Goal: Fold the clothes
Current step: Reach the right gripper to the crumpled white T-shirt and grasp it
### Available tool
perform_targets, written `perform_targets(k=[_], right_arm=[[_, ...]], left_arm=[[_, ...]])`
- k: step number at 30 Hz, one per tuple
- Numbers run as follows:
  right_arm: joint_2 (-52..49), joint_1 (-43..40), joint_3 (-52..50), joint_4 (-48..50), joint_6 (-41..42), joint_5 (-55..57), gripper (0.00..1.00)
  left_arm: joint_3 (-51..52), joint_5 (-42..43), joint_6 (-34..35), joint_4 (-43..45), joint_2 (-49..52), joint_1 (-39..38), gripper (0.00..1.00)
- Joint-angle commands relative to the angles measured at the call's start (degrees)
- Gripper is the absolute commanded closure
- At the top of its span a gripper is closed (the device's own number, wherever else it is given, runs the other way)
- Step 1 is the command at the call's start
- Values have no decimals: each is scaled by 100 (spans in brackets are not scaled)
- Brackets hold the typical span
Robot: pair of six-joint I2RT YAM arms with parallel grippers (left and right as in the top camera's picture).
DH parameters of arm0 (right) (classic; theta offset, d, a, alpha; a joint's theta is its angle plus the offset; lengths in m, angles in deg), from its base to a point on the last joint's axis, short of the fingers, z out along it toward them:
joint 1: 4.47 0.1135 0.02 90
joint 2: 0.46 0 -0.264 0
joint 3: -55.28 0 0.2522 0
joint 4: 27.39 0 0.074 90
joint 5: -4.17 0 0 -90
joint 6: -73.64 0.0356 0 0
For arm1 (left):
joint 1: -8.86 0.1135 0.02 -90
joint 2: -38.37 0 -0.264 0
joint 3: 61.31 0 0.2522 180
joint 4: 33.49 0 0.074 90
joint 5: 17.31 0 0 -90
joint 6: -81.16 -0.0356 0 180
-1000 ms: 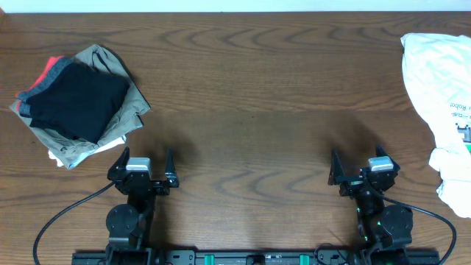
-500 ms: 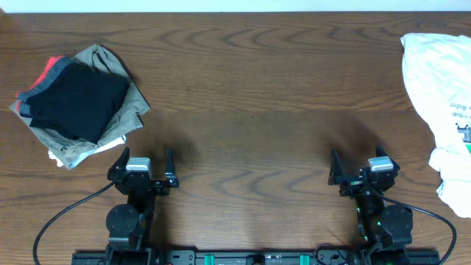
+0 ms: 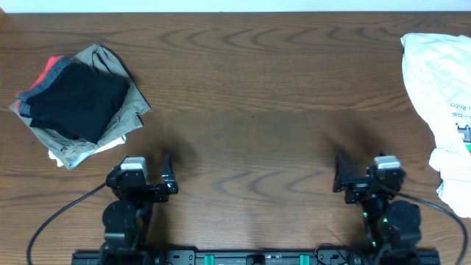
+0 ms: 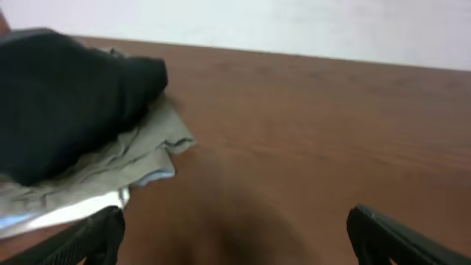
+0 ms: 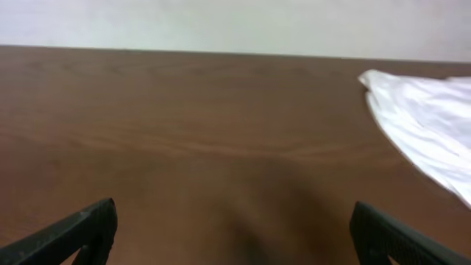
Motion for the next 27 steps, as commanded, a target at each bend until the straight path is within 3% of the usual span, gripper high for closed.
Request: perform_targets(k=[1, 8, 12, 16, 19, 27], right_arm=[[-518, -61, 872, -446, 271, 555, 1], [-2520, -63, 2374, -1786, 476, 321, 1], [-3355, -63, 2949, -2015, 363, -221, 1], [-3901, -195, 3136, -2026, 772, 1241, 1], [-4347, -702, 3215, -1974, 997, 1746, 1], [-5963, -3145, 3244, -1082, 953, 1587, 1]], left_arm=[[-925, -70, 343, -369, 409, -17, 2], [-2533, 31, 614, -1451, 1917, -17, 2], [-3025, 308, 619, -1692, 2481, -17, 2], [-3067, 372, 616, -1709, 2605, -17, 2], [-3067, 402, 616, -1709, 2605, -15, 2], [-3067, 402, 616, -1714, 2605, -17, 2]])
